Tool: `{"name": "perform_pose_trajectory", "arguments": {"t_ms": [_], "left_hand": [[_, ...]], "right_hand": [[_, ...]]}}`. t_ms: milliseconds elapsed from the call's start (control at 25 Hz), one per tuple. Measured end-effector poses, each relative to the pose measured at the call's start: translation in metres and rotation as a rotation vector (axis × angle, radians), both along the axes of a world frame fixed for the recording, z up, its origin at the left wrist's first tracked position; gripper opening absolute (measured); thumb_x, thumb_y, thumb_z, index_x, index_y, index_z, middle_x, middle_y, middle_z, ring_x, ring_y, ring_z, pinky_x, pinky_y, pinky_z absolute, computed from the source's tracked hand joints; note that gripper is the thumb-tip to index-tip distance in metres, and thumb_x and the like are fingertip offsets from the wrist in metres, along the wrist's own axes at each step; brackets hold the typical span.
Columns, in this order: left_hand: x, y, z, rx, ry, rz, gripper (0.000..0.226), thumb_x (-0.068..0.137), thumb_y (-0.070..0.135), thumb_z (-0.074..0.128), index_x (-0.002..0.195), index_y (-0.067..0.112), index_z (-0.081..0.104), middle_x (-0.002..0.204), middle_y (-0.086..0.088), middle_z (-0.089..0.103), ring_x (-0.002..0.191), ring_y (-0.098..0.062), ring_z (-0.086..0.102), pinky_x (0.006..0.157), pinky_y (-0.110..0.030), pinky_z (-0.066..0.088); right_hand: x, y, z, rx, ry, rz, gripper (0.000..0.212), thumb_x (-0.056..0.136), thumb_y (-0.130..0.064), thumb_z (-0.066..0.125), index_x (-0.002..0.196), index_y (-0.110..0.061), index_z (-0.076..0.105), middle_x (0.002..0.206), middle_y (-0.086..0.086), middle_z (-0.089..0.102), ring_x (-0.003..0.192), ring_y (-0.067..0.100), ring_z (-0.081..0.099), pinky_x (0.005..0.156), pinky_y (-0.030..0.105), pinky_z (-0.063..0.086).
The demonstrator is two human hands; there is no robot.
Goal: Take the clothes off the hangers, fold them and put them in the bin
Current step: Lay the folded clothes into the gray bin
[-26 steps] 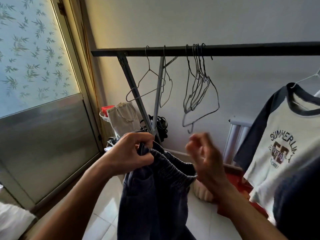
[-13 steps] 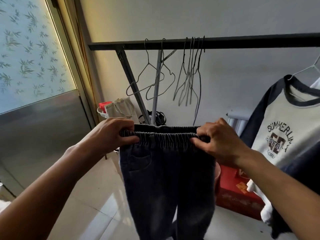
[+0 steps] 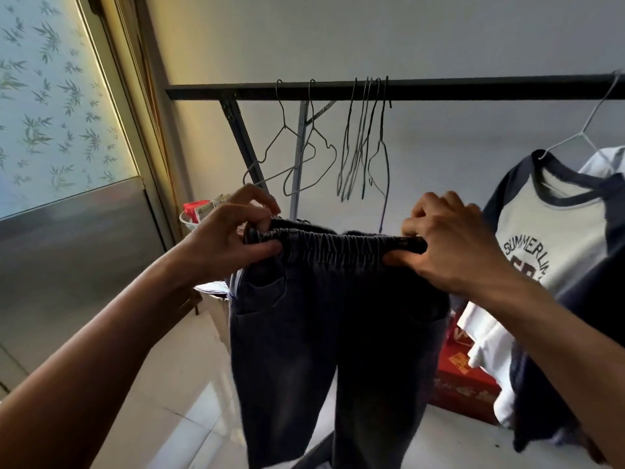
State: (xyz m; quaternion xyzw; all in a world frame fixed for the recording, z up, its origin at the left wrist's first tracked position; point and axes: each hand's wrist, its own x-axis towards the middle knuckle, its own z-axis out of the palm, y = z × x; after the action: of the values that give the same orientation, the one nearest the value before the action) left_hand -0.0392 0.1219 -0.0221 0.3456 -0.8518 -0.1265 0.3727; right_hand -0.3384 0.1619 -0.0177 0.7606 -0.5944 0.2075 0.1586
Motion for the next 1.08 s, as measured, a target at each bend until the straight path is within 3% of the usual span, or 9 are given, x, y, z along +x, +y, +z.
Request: {"name": "perform_pose_trajectory", "arguments": {"t_ms": [40, 120, 240, 360, 480, 640, 800, 960, 1080], "left_hand": [[0.002, 0.002, 0.002, 0.066, 0.074, -0.004, 0.031, 0.072, 0.036, 0.070, 0.063, 0.014, 0.049, 0.110, 0.002, 0.060, 0.100, -0.020, 0.063, 0.076, -0.035, 0.058], [0.007, 0.009, 0.004, 0.256, 0.233, -0.052, 0.030, 0.070, 0.036, 0.073, 0.064, 0.016, 0.051, 0.094, -0.006, 0.065, 0.086, -0.025, 0.068, 0.066, -0.032, 0.058], [0.009, 0.009, -0.008, 0.487, 0.240, -0.001, 0.032, 0.073, 0.036, 0.076, 0.078, 0.009, 0.059, 0.082, -0.012, 0.066, 0.073, -0.027, 0.069, 0.061, -0.033, 0.058], [-0.009, 0.006, -0.033, 0.600, 0.303, 0.203, 0.014, 0.084, 0.021, 0.073, 0.089, 0.011, 0.064, 0.093, -0.021, 0.070, 0.081, -0.031, 0.071, 0.074, -0.045, 0.060], [-0.032, 0.014, -0.046, 0.508, 0.462, 0.395, 0.013, 0.081, 0.018, 0.074, 0.078, 0.016, 0.062, 0.079, -0.015, 0.071, 0.071, -0.033, 0.069, 0.072, -0.051, 0.058], [-0.072, 0.046, -0.043, 0.141, 0.403, 0.593, 0.018, 0.079, 0.024, 0.071, 0.076, 0.022, 0.053, 0.073, 0.002, 0.061, 0.067, -0.017, 0.058, 0.064, -0.035, 0.049], [-0.110, 0.067, -0.038, 0.064, 0.457, 0.444, 0.020, 0.082, 0.038, 0.070, 0.091, 0.028, 0.055, 0.093, 0.007, 0.061, 0.082, -0.015, 0.063, 0.075, -0.043, 0.054], [-0.115, 0.072, -0.033, 0.208, 0.645, 0.200, 0.023, 0.086, 0.066, 0.042, 0.101, 0.051, 0.050, 0.099, 0.006, 0.067, 0.091, -0.014, 0.068, 0.078, -0.048, 0.058], [-0.114, 0.075, -0.030, 0.261, 0.717, 0.069, 0.034, 0.086, 0.068, 0.036, 0.111, 0.048, 0.051, 0.104, 0.005, 0.070, 0.096, -0.015, 0.070, 0.083, -0.045, 0.058]], "right_hand": [[-0.006, -0.001, 0.001, 0.010, -0.105, 0.031, 0.034, 0.073, -0.055, 0.072, 0.084, -0.024, 0.063, 0.103, -0.005, 0.052, 0.099, 0.018, 0.044, 0.083, 0.033, 0.032], [-0.017, -0.001, 0.001, 0.273, -0.575, 0.186, 0.032, 0.067, -0.041, 0.084, 0.069, -0.022, 0.058, 0.086, -0.006, 0.060, 0.082, 0.014, 0.055, 0.073, 0.031, 0.042], [-0.026, -0.005, -0.018, 0.674, -1.130, 0.332, 0.027, 0.059, -0.018, 0.086, 0.069, -0.014, 0.061, 0.065, 0.005, 0.062, 0.057, 0.015, 0.059, 0.054, 0.026, 0.049], [-0.012, -0.014, -0.044, 0.611, -1.469, 0.131, 0.022, 0.062, -0.007, 0.081, 0.078, -0.004, 0.066, 0.069, 0.012, 0.069, 0.058, 0.021, 0.067, 0.059, 0.031, 0.059], [0.008, -0.017, -0.053, 0.297, -1.354, -0.047, 0.015, 0.073, -0.011, 0.080, 0.070, -0.010, 0.065, 0.069, 0.006, 0.069, 0.066, 0.023, 0.065, 0.067, 0.031, 0.054], [0.037, -0.002, -0.051, 0.048, -1.122, -0.101, 0.032, 0.083, -0.033, 0.072, 0.091, -0.007, 0.056, 0.080, 0.001, 0.065, 0.074, 0.019, 0.060, 0.072, 0.030, 0.047], [0.068, 0.017, -0.046, 0.035, -1.159, 0.052, 0.033, 0.088, -0.035, 0.066, 0.109, -0.013, 0.053, 0.091, -0.002, 0.064, 0.083, 0.013, 0.062, 0.072, 0.025, 0.052], [0.074, 0.031, -0.041, 0.204, -1.358, 0.302, 0.049, 0.079, -0.052, 0.062, 0.115, -0.019, 0.052, 0.095, -0.006, 0.065, 0.078, 0.006, 0.067, 0.064, 0.017, 0.055], [0.070, 0.029, -0.044, 0.186, -1.291, 0.319, 0.051, 0.079, -0.034, 0.075, 0.120, -0.019, 0.049, 0.099, -0.008, 0.063, 0.082, -0.005, 0.064, 0.063, 0.008, 0.050]]}}
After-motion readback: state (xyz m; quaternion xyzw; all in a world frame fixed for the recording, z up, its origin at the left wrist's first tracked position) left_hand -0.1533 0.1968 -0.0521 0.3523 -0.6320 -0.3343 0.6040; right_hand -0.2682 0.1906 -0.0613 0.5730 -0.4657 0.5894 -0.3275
